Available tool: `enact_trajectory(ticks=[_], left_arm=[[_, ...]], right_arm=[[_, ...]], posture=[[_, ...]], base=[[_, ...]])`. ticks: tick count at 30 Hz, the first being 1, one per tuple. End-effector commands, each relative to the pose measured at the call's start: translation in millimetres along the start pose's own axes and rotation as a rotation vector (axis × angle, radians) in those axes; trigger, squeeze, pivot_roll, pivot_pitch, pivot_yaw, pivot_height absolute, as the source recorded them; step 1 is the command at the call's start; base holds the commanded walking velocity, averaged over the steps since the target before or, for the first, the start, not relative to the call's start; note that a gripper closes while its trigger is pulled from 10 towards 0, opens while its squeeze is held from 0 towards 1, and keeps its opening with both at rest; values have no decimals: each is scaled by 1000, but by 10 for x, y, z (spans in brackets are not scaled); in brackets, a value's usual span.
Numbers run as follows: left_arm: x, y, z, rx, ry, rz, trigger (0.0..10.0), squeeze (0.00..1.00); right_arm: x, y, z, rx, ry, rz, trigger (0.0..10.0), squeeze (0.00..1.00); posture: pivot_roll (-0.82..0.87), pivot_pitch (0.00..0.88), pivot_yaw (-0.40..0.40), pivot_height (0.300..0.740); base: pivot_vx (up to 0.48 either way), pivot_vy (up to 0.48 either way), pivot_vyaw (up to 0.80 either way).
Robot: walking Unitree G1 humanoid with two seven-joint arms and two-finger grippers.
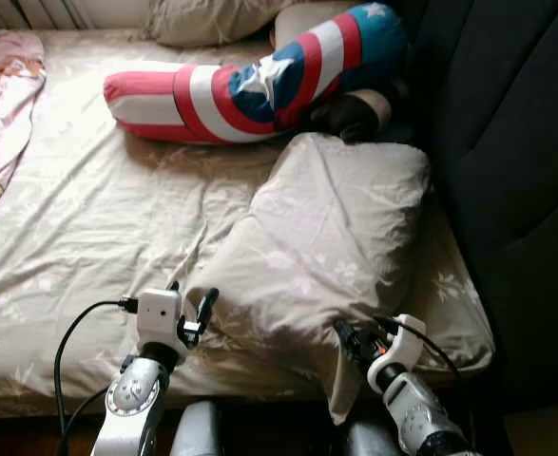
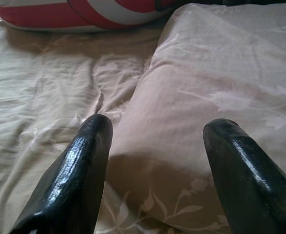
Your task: Clean up the room
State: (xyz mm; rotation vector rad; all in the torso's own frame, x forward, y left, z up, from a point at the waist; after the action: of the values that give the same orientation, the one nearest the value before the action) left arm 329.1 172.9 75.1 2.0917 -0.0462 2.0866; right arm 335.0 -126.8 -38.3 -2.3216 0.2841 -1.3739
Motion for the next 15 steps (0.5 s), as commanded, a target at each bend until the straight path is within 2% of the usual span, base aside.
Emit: enact_trajectory(ticks=[1, 8, 9, 10, 11, 15], left_arm=[[-37, -3, -41, -9, -23, 18, 10000, 0], [-18, -35, -46, -6, -25, 24, 10000, 0], [-18, -30, -44, -7, -26, 24, 10000, 0], [-20, -25, -43, -9, -27, 24, 10000, 0], [-21, -17, -41, -12, -28, 27, 10000, 0], [-1, 1, -48, -17, -24, 24, 10000, 0]], right_arm=[[-17, -13, 19, -11, -17, 4, 10000, 0], [-61, -15, 53, -57, -61, 6, 10000, 0], [-71, -10, 51, -64, -64, 12, 7373, 0], [-88, -2, 49, -72, -73, -3, 1804, 0], [-105, -7, 47, -69, -82, -27, 0, 0], [-148, -20, 41, -63, -99, -39, 0, 0]], posture=[[111, 226, -14, 645], [125, 239, -4, 645], [130, 240, -3, 645], [132, 241, -2, 645], [132, 241, -2, 645], [138, 243, -2, 645]], base=[[0, 0, 0], [0, 0, 0], [0, 0, 0], [0, 0, 0], [0, 0, 0], [0, 0, 0]])
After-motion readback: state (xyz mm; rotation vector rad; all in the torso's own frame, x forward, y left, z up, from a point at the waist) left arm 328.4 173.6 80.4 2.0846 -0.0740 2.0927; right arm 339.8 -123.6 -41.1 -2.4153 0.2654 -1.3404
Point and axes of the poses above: a point about 5 cm out from each wrist's last joint towards the gripper, its own z axis pointing out of the wrist towards the gripper, its own x axis along the axis of the wrist's last joint, y = z × x, the point moved 6 cm from there along z, pointing out of the wrist towards the gripper, and after that the axes turned 9 degrees about -z, right-handed, at the moved point
